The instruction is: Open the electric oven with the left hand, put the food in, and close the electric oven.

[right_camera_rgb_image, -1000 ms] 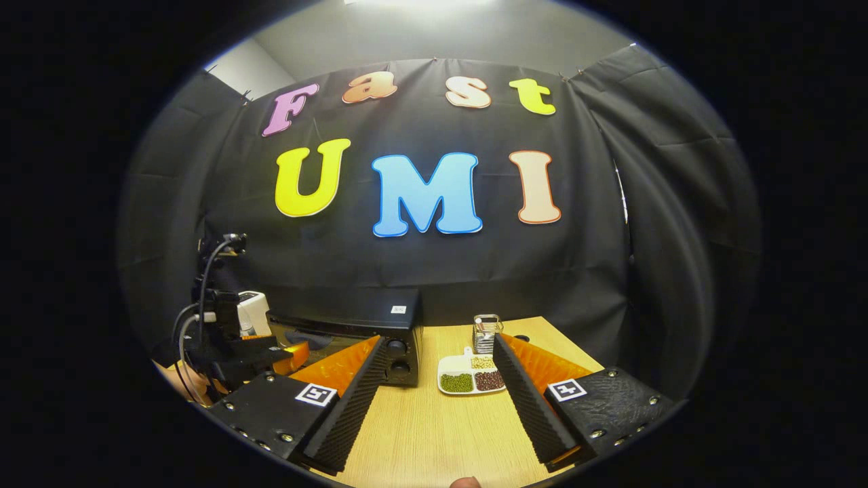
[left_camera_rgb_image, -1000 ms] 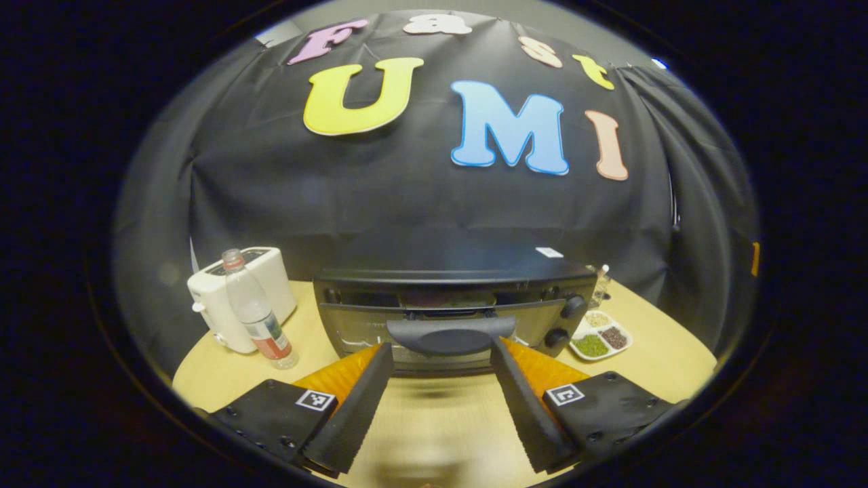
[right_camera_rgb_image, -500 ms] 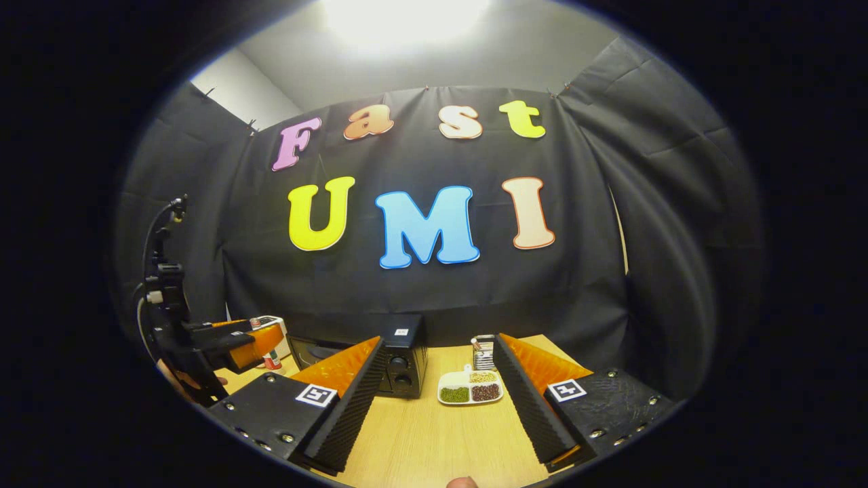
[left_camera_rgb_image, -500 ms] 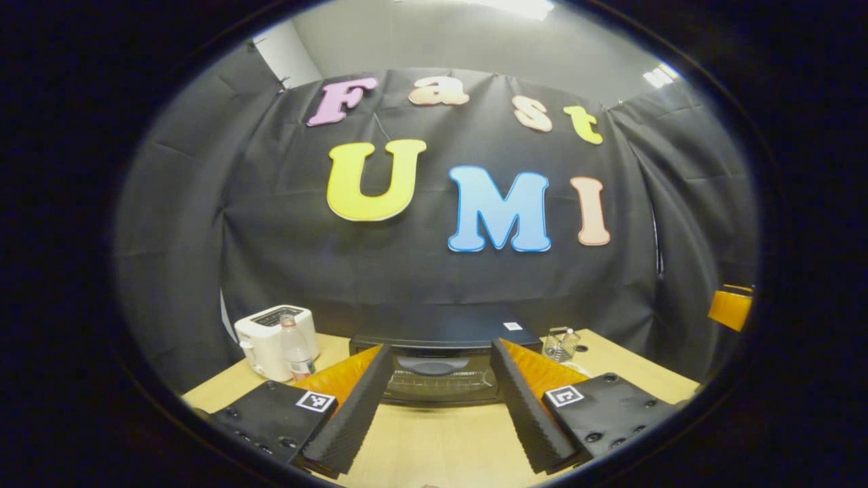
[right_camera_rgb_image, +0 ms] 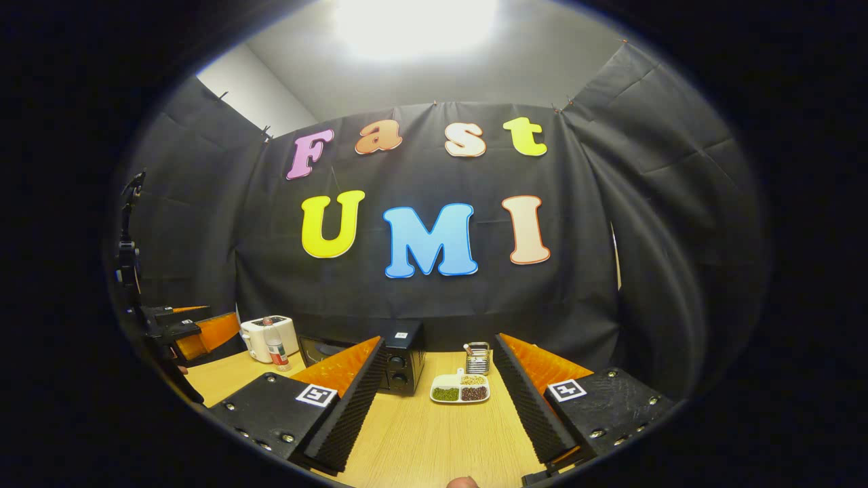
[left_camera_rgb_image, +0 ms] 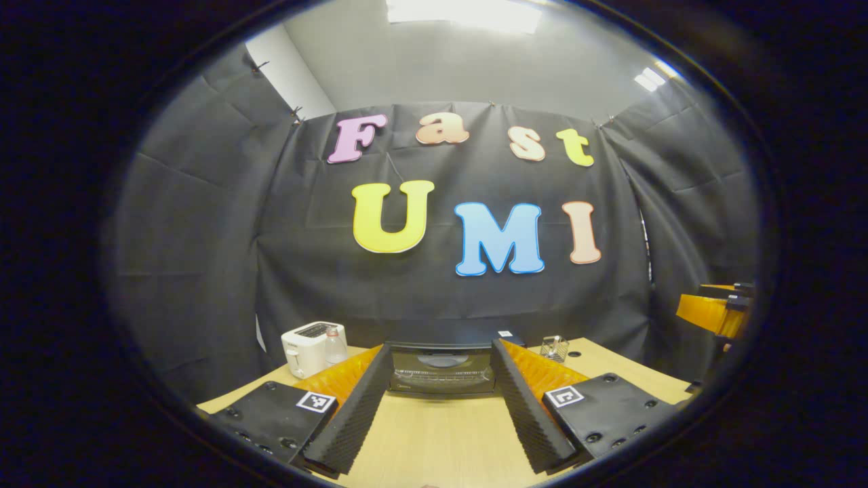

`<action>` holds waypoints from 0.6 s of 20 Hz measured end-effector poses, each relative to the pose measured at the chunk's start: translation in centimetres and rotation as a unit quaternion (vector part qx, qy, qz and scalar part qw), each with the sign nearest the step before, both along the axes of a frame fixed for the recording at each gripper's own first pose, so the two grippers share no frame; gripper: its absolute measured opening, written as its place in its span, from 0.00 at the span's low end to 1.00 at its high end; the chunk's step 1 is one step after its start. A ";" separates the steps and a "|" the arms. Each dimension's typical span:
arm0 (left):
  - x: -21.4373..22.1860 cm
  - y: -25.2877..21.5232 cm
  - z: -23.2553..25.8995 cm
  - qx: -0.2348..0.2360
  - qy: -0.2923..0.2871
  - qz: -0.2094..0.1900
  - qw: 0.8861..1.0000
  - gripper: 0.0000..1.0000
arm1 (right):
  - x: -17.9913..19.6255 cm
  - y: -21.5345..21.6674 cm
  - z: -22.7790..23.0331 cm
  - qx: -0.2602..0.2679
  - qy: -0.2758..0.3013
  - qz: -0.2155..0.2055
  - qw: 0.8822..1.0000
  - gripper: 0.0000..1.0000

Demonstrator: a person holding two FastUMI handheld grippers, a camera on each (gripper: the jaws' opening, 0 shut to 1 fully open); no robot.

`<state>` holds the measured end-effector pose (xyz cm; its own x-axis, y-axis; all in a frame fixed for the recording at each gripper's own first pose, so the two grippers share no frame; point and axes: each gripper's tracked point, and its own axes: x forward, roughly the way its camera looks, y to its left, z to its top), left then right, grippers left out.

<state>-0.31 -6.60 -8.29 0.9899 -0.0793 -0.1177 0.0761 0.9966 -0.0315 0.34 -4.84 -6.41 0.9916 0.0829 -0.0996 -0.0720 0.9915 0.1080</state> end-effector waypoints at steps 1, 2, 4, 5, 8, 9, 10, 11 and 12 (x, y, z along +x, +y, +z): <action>-0.6 0.4 0.3 0.001 -0.001 -0.003 1.000 1.00 | -0.3 0.5 0.0 -0.002 0.000 -0.001 1.000 0.97; -1.1 0.9 0.6 0.001 -0.003 -0.005 1.000 1.00 | -0.7 1.1 0.2 -0.004 -0.001 0.000 1.000 0.97; -1.8 2.2 1.3 0.000 -0.005 -0.005 1.000 1.00 | -1.5 1.7 0.7 -0.007 -0.005 -0.012 1.000 0.97; -2.4 2.8 1.7 -0.001 -0.009 -0.004 1.000 1.00 | -1.8 2.2 0.9 -0.007 -0.009 -0.017 1.000 0.97; -3.8 5.6 2.3 0.003 -0.015 0.006 1.000 1.00 | -2.7 3.5 1.2 -0.007 -0.011 -0.028 1.000 0.97; -4.2 6.4 2.4 0.003 -0.017 0.009 1.000 1.00 | -2.8 4.0 1.6 -0.006 -0.018 -0.028 0.999 0.97; -4.6 7.2 2.6 0.005 -0.019 0.012 1.000 1.00 | -2.8 4.3 1.8 -0.007 -0.023 -0.029 0.999 0.97; -5.0 8.1 2.7 0.008 -0.020 0.016 1.000 1.00 | -2.8 4.6 1.8 -0.007 -0.027 -0.028 0.999 0.97; -5.1 8.8 2.9 0.009 -0.023 0.019 1.000 1.00 | -2.7 4.9 1.7 -0.008 -0.025 -0.026 0.999 0.97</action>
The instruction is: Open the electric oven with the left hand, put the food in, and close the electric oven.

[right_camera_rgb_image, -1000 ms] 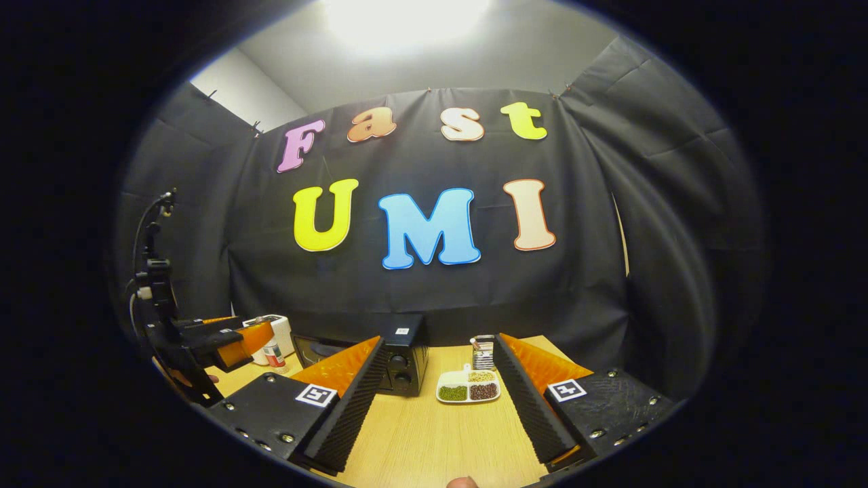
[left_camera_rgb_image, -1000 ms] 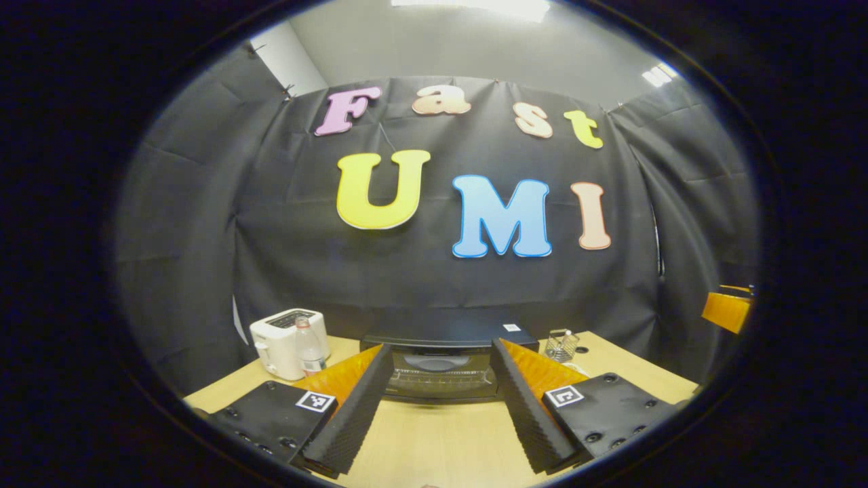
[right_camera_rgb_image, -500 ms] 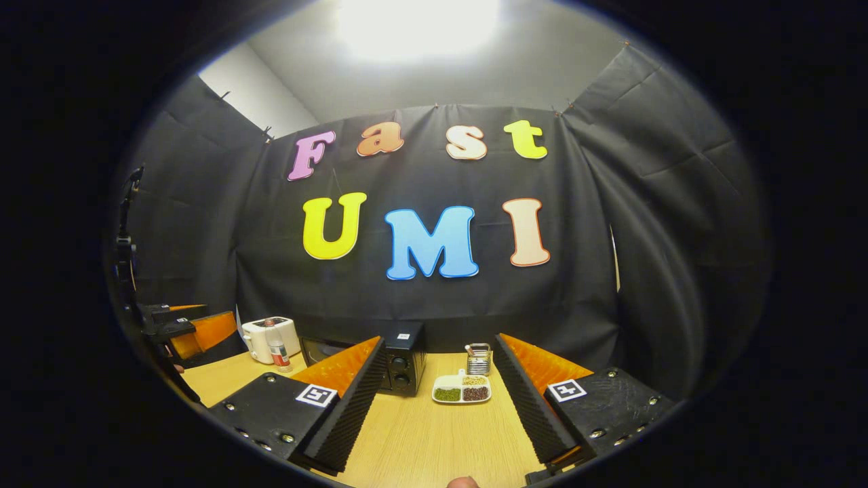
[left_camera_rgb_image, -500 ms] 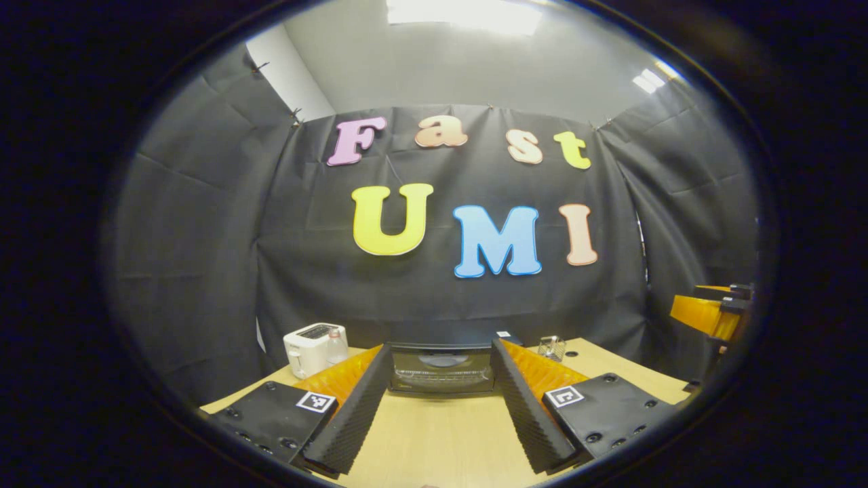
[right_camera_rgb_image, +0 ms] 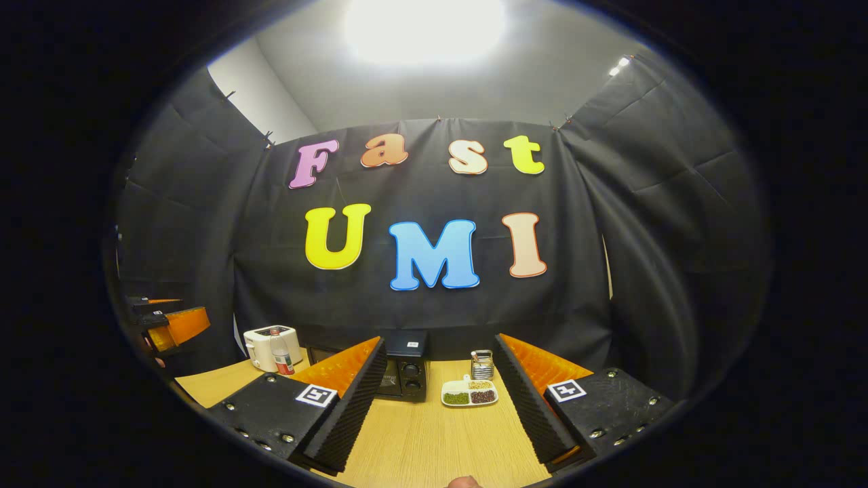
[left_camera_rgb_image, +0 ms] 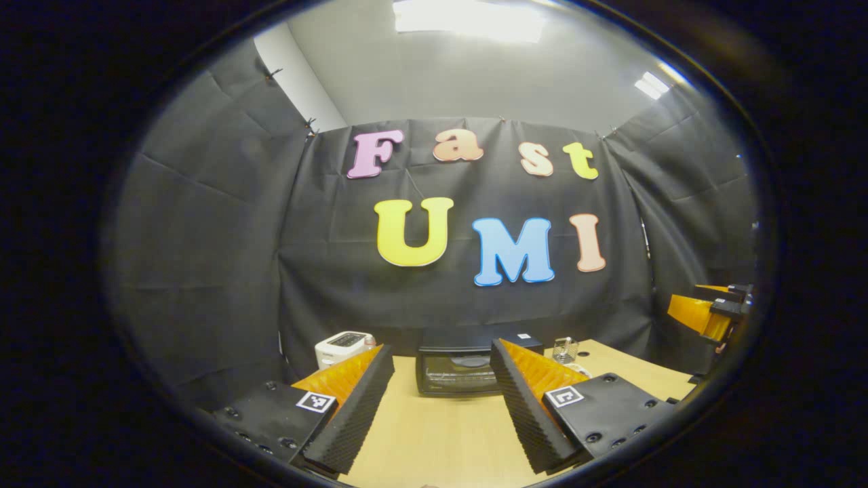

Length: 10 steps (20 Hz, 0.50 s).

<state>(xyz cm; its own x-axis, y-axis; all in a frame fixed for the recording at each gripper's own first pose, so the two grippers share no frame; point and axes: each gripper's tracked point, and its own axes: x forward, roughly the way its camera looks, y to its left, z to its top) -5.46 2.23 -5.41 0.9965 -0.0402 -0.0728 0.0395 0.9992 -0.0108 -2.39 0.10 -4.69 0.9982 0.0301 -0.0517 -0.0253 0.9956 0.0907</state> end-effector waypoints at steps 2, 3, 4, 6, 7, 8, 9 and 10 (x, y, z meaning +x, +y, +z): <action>-0.3 1.3 0.2 0.001 -0.003 0.009 1.000 1.00 | 0.2 0.5 -0.1 0.002 0.006 0.002 1.000 0.97; -0.5 1.9 0.3 -0.001 -0.005 0.013 1.000 1.00 | 0.3 0.8 0.0 0.004 0.006 0.003 1.000 0.97; -0.7 2.4 0.4 -0.002 -0.006 0.016 1.000 1.00 | 0.3 1.0 0.3 0.004 0.005 0.004 1.000 0.97; -0.9 2.9 0.3 -0.002 -0.006 0.019 1.000 1.00 | 0.4 1.5 0.8 0.000 0.000 0.006 1.000 0.97; -1.1 3.2 0.2 -0.001 -0.005 0.019 1.000 1.00 | 0.4 1.9 1.0 -0.003 -0.003 0.009 1.000 0.97; -1.1 3.3 0.1 -0.001 -0.004 0.020 1.000 1.00 | 0.4 2.2 1.4 -0.007 -0.007 0.011 1.000 0.97; -1.3 3.5 0.1 -0.001 -0.004 0.020 1.000 1.00 | 0.4 2.4 1.5 -0.009 -0.010 0.013 1.000 0.97; -1.3 3.5 0.1 -0.001 -0.004 0.020 1.000 1.00 | 0.4 2.6 1.8 -0.010 -0.011 0.015 1.000 0.97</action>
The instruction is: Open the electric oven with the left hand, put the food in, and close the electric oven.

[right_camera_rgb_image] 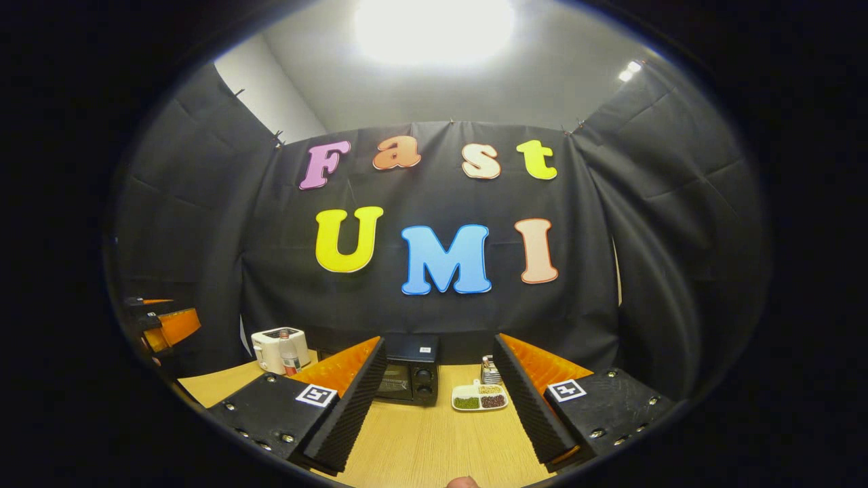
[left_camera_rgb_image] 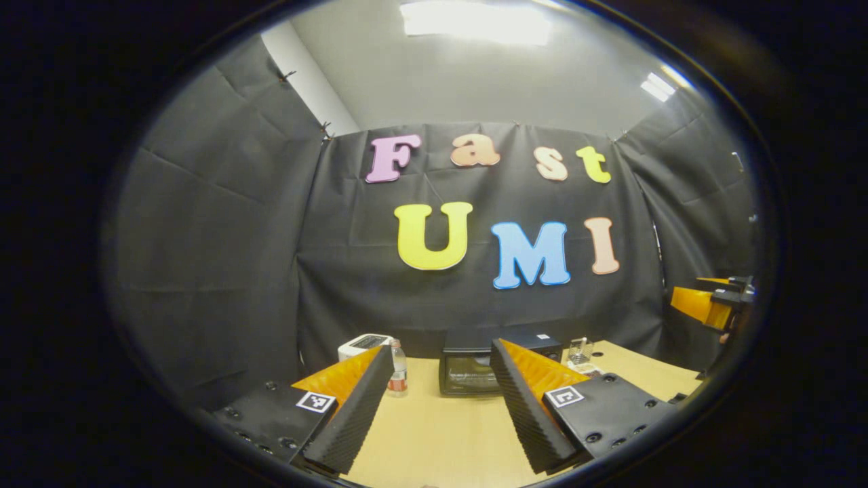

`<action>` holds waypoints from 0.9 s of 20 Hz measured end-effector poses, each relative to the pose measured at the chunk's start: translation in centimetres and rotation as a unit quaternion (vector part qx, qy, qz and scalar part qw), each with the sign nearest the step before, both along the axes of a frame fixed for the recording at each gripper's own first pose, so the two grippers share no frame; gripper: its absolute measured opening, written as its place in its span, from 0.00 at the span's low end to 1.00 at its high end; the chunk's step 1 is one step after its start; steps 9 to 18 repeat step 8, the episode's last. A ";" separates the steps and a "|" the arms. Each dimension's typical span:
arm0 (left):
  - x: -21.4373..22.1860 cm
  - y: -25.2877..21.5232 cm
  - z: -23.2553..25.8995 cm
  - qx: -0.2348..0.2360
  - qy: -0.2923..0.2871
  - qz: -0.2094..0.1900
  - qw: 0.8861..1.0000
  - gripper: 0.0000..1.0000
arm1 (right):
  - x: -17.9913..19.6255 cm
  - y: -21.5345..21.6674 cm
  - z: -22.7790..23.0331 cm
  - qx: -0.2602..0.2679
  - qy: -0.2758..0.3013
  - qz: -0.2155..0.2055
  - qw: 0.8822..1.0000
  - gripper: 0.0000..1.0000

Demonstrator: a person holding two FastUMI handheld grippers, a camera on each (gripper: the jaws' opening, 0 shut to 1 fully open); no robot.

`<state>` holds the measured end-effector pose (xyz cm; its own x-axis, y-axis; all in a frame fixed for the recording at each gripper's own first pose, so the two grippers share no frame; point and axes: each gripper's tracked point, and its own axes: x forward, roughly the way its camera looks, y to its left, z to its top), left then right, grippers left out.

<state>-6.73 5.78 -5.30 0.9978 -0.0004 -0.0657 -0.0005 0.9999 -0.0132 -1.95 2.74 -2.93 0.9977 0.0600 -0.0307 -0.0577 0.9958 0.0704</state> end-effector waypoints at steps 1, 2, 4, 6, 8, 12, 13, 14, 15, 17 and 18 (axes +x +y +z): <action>-0.1 0.1 0.2 0.000 -0.002 0.000 1.000 1.00 | 0.0 0.2 0.1 0.000 -0.003 0.002 1.000 0.97; -0.2 0.2 0.3 0.000 -0.003 0.000 1.000 1.00 | 0.1 0.4 0.3 -0.001 -0.007 0.002 1.000 0.97; -0.2 0.2 0.3 0.001 -0.002 -0.001 1.000 1.00 | 0.3 0.8 0.6 -0.006 -0.012 0.005 1.000 0.97; -0.2 0.2 0.3 0.002 -0.001 -0.001 1.000 1.00 | 0.2 1.1 0.6 -0.007 -0.014 0.009 1.000 0.97; -0.3 0.4 0.8 0.002 -0.008 0.002 1.000 1.00 | 0.0 1.5 1.0 -0.008 -0.016 0.013 1.000 0.97; -0.3 0.4 0.8 0.002 -0.008 0.002 1.000 1.00 | 0.0 1.5 1.0 -0.008 -0.016 0.013 1.000 0.97; -0.3 0.4 0.8 0.002 -0.008 0.002 1.000 1.00 | 0.0 1.5 1.0 -0.008 -0.016 0.013 1.000 0.97; -0.3 0.4 0.8 0.002 -0.008 0.002 1.000 1.00 | 0.0 1.5 1.0 -0.008 -0.016 0.013 1.000 0.97; -0.3 0.4 0.8 0.002 -0.008 0.002 1.000 1.00 | 0.0 1.5 1.0 -0.008 -0.016 0.013 1.000 0.97; -0.3 0.4 0.8 0.002 -0.008 0.002 1.000 1.00 | 0.0 1.5 1.0 -0.008 -0.016 0.013 1.000 0.97; -0.3 0.4 0.8 0.002 -0.008 0.002 1.000 1.00 | 0.0 1.5 1.0 -0.008 -0.016 0.013 1.000 0.97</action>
